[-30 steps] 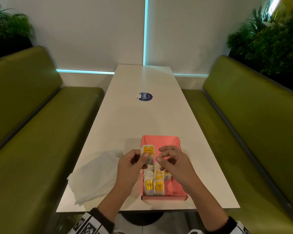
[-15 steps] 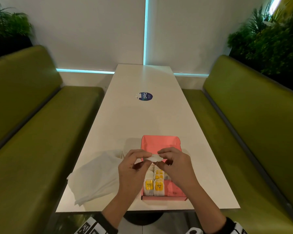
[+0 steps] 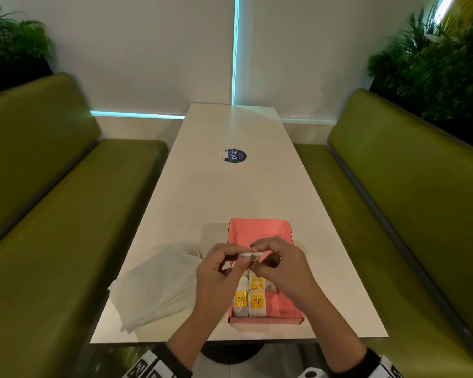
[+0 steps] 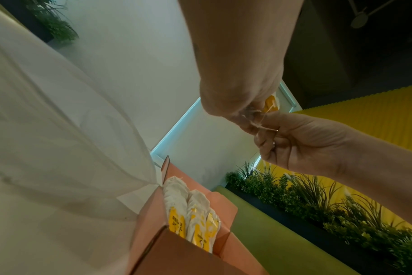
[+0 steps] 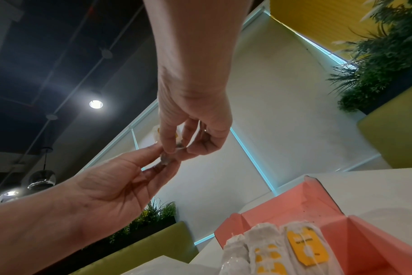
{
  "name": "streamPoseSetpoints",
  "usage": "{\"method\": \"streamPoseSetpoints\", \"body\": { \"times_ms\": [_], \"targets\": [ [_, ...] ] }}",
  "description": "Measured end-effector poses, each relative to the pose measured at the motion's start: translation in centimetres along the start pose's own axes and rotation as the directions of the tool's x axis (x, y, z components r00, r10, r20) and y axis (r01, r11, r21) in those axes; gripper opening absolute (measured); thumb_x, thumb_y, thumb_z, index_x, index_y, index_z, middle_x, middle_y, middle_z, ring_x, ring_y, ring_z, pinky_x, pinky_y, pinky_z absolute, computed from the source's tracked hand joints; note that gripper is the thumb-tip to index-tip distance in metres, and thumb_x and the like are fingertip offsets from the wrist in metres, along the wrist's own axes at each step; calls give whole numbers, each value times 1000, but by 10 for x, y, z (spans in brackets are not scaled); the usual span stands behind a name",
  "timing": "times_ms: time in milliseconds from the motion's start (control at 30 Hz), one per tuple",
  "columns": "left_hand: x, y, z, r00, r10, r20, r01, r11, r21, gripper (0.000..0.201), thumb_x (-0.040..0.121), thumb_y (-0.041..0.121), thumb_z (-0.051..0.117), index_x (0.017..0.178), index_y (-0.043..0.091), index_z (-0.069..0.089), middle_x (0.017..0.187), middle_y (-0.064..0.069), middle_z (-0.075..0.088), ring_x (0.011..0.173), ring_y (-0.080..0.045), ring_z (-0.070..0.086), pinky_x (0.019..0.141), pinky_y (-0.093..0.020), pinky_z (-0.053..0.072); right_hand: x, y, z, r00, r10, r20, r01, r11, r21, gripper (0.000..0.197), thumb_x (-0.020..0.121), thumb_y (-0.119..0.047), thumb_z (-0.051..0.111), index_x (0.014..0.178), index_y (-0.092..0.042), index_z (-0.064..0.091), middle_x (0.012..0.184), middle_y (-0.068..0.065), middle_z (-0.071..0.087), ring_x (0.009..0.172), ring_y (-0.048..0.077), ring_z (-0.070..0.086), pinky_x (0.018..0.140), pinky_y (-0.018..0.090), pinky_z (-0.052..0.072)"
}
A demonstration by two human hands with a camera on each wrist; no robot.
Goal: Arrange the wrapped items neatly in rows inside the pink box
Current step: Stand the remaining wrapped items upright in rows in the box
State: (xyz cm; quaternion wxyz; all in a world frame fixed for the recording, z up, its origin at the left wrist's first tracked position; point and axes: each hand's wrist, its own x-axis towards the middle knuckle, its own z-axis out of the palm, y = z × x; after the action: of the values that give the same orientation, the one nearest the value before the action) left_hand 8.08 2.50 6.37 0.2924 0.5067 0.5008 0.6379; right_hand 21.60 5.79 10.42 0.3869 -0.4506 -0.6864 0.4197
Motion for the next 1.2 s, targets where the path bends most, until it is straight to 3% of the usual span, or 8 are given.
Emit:
{"method": "streamPoseSetpoints", "body": {
  "times_ms": [200,400,600,700,833,967,1100,1200],
  "targets": [
    [0,1,3,990,-141,-3,140,987,-80,13,82,21,64,87,10,67,85,-3,67,80,-10,64,66,-18,52,2,1,1,989,124,80,-112,984,-140,21,75,-14,74,93,-19,65,97,-6,60,60,5,52,61,20,47],
    [2,7,6,971,-239,14,238,957,-168,9,88,15,59,86,14,67,78,5,71,73,-5,65,66,-17,53,2,2,-2,966,193,174,-128,937,-326,23,77,-23,72,98,-16,65,99,-3,53,68,5,49,71,26,47],
    [1,6,3,971,-227,74,236,962,-140,11,89,13,59,83,12,67,72,3,68,68,-4,63,63,-16,51,7,-11,-22,964,179,196,-172,984,-54,32,79,-23,72,105,-34,57,102,-19,57,78,5,52,66,16,44],
    [-1,3,2,961,-226,160,237,970,-52,7,88,17,61,85,17,68,76,4,68,73,-5,62,68,-19,52,12,-11,-23,979,133,152,-126,990,-56,15,80,-14,71,83,-27,65,80,-12,61,65,9,48,64,23,44],
    [0,-6,-2,964,-249,97,236,964,126,17,88,17,63,98,30,60,92,11,64,77,2,58,67,-11,48,19,-5,-25,989,73,-126,-91,985,-147,21,81,-9,70,73,-25,60,75,-9,61,61,14,54,61,24,44],
    [0,-19,-8,946,-265,189,188,918,350,22,87,23,65,100,38,56,104,12,60,82,-3,57,68,-11,46,19,9,-27,986,166,21,-149,931,-334,18,84,-8,65,73,-20,56,70,-7,59,69,17,62,67,26,50],
    [-6,-31,-9,893,-358,273,127,781,612,31,87,22,63,117,26,56,117,7,49,93,-8,52,80,-19,48,17,36,-27,965,263,12,-232,869,-437,29,88,-4,54,68,-22,42,70,-3,53,66,13,58,57,18,42],
    [-11,-37,-9,859,-411,305,89,707,701,43,87,18,61,127,26,48,126,4,44,102,-11,51,88,-20,48,14,58,-24,932,362,24,-306,819,-486,29,85,-1,49,67,-21,41,78,7,58,78,27,65,66,34,50]
  ]
}}
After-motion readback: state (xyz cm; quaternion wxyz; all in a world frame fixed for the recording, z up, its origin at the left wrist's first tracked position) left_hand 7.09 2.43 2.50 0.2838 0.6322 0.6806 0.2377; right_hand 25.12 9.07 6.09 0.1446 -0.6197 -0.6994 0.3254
